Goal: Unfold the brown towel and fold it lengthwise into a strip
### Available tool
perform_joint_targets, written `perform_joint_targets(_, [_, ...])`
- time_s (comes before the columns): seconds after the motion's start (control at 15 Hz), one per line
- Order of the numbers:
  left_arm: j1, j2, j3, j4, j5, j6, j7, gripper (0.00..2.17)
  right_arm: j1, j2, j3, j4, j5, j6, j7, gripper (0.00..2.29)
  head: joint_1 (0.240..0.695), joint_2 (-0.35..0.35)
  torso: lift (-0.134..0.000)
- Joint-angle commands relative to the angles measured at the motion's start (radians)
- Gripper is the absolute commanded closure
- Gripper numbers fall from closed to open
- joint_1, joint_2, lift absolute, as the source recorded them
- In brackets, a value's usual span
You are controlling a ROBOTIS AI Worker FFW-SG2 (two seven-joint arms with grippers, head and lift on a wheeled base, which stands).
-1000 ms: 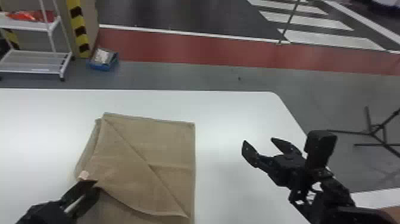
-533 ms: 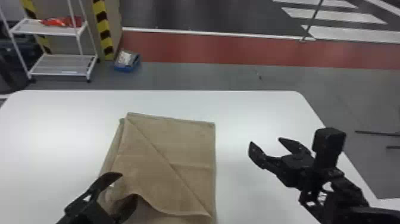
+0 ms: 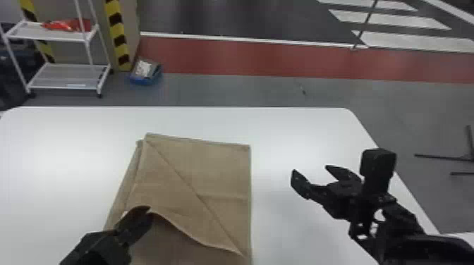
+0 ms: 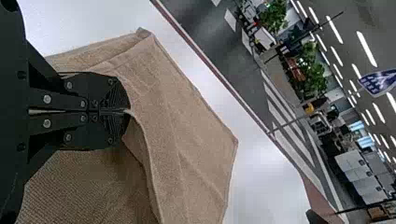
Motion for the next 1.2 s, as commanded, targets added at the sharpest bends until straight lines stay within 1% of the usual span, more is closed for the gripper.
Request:
perform_joint_targets(0.0, [-0.009, 0.017, 0.002, 0.001, 0.02, 0.0, -0.005, 1.7, -0.104, -0.002, 0.021, 0.07, 0.044, 0.098, 0.018, 0.07, 0.695, -0.148, -0.121])
perform_joint_targets(0.13, [-0.012, 0.034, 0.0, 0.004, 0.029, 0.0, -0.006, 1.7, -0.206, -0.005, 0.058, 0.147, 0.055, 0.159, 0.021, 0.07, 0.695, -0.141, -0.121])
perform_joint_targets(0.27, [-0.012, 0.046, 0.0, 0.007, 0.039, 0.0, -0.006, 1.7, -0.318, -0.008, 0.112, 0.253, 0.068, 0.181, 0.021, 0.07, 0.695, -0.124, -0.121])
perform_joint_targets(0.53, [-0.017, 0.059, -0.003, 0.011, 0.042, -0.003, -0.006, 1.7, -0.524, -0.002, 0.225, 0.49, 0.084, 0.184, 0.024, 0.08, 0.695, -0.054, -0.121])
perform_joint_targets(0.67, [-0.032, 0.063, -0.014, 0.024, 0.043, -0.003, -0.012, 1.7, -0.602, 0.002, 0.256, 0.602, 0.093, 0.184, 0.024, 0.09, 0.695, -0.023, -0.121])
perform_joint_targets(0.73, [-0.049, 0.068, -0.029, 0.037, 0.045, -0.003, -0.012, 1.7, -0.628, 0.004, 0.267, 0.65, 0.105, 0.184, 0.024, 0.09, 0.695, -0.012, -0.121])
perform_joint_targets(0.87, [-0.091, 0.089, -0.07, 0.067, 0.049, 0.0, -0.014, 1.7, -0.651, 0.004, 0.268, 0.713, 0.114, 0.175, 0.025, 0.1, 0.695, -0.004, -0.121])
perform_joint_targets(1.07, [-0.112, 0.096, -0.089, 0.081, 0.054, 0.003, -0.017, 1.7, -0.699, 0.005, 0.293, 0.811, 0.13, 0.165, 0.078, 0.19, 0.695, -0.021, -0.121])
perform_joint_targets(1.13, [-0.114, 0.097, -0.094, 0.081, 0.054, 0.003, -0.018, 1.7, -0.703, 0.005, 0.3, 0.82, 0.133, 0.165, 0.087, 0.25, 0.695, -0.023, -0.121])
